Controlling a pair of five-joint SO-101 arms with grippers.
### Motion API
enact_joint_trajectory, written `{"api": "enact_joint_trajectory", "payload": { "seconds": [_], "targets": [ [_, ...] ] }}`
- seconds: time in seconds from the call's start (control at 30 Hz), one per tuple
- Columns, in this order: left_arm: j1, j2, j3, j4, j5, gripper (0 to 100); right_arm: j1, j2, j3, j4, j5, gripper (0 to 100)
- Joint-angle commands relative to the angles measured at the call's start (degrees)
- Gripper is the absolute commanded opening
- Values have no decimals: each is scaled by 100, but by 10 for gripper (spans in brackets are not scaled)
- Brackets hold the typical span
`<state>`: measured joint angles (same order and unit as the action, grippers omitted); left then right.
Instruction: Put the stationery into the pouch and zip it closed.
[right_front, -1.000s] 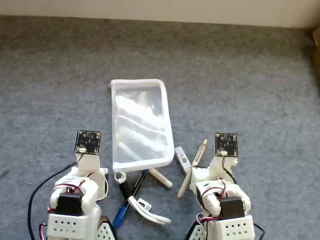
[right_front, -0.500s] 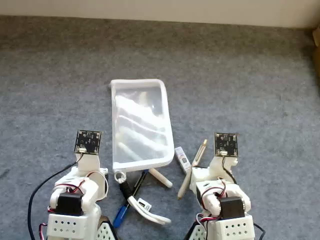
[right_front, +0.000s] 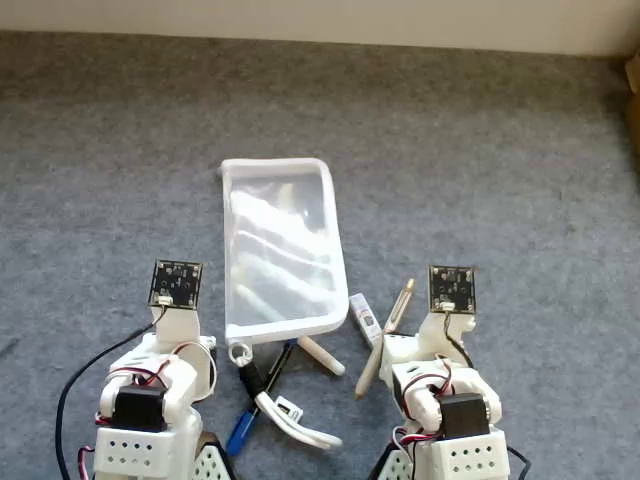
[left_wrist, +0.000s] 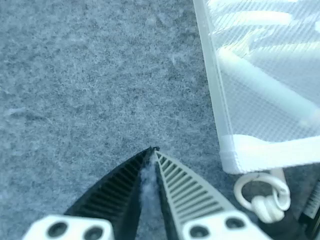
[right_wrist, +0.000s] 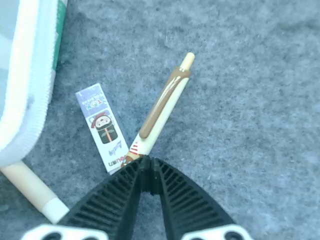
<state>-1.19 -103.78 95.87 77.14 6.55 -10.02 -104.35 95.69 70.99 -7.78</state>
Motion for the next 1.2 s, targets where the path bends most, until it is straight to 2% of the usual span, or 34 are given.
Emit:
{"api": "enact_joint_trajectory", "payload": {
  "seconds": [0.0, 0.53, 0.63, 0.73, 0.87, 0.97, 1.03, 1.17],
  "targets": [
    [-40, -101, 127, 35, -35, 5, 40, -75, 681, 31, -70, 5],
    [110, -101, 127, 35, -53, 5, 31, -75, 673, 31, -70, 5],
    [-40, -101, 127, 35, -53, 5, 40, -75, 673, 31, -70, 5],
    [-532, -101, 119, 44, -158, 5, 40, -75, 673, 31, -70, 5],
    [-813, -101, -57, 53, -1591, 5, 40, -75, 673, 31, -70, 5],
    [-1385, -101, -154, 9, -2954, 5, 40, -75, 673, 31, -70, 5],
    [-1754, -101, -145, 0, -3613, 5, 40, -75, 673, 31, -70, 5],
    [-1833, -101, -145, -44, -3613, 5, 40, -75, 673, 31, -70, 5]
  ]
}}
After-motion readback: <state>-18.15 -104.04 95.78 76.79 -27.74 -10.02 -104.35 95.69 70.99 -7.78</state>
